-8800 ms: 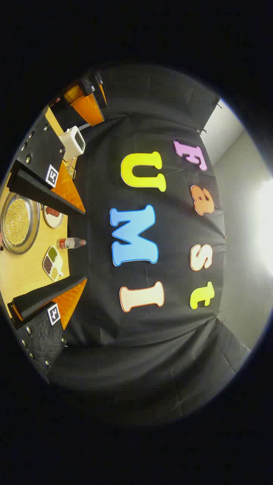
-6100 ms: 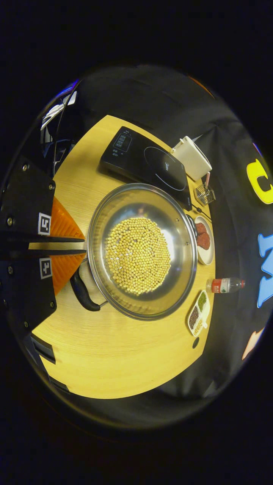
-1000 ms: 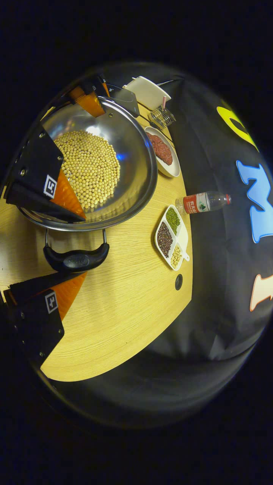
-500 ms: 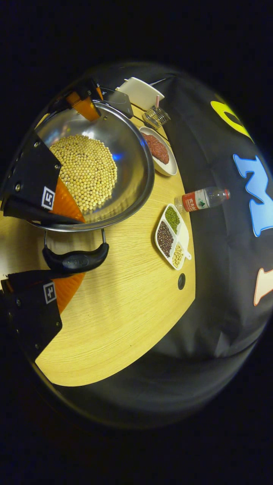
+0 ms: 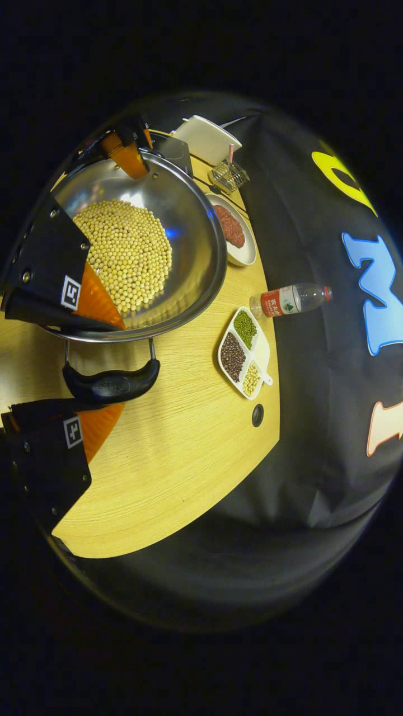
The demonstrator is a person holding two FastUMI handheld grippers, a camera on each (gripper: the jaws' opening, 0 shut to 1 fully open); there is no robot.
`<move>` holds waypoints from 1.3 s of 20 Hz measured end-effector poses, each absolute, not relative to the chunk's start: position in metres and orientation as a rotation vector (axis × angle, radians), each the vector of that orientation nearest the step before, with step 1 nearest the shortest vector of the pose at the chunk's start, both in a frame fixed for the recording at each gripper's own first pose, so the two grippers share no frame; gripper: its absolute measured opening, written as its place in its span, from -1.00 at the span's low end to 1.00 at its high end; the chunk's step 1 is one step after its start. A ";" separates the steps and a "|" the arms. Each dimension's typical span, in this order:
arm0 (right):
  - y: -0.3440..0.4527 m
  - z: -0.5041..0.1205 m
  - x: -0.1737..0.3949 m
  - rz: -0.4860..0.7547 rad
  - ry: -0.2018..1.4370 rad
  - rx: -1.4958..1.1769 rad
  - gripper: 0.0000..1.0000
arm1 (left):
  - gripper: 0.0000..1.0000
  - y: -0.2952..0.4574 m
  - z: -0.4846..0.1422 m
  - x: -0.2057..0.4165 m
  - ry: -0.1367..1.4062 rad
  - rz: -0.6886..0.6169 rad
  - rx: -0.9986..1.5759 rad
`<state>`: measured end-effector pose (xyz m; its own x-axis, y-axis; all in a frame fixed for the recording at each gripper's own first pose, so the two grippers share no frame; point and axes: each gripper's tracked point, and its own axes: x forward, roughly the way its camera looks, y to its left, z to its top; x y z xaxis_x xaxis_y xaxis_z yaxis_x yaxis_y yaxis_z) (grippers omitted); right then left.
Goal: First push the handle of the pot to place it horizontally, then grasp the pot with both hands and set it on the induction cooktop.
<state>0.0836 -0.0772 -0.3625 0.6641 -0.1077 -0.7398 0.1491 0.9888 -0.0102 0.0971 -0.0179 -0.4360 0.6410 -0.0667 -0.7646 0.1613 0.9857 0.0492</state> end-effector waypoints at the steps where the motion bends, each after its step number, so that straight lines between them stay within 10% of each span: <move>1: -0.074 -0.357 0.081 -0.145 0.827 0.054 0.08 | 0.34 -0.015 -0.431 0.097 0.866 -0.135 0.122; 26: 0.133 -0.305 0.080 -0.083 0.803 0.017 0.08 | 0.34 0.196 -0.360 0.089 0.872 -0.030 0.101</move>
<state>0.0803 0.1326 -0.3050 0.6916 -0.0674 -0.7191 0.0805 0.9966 -0.0159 0.0895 0.1960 -0.3604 0.6435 0.0150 -0.7653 0.0679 0.9947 0.0766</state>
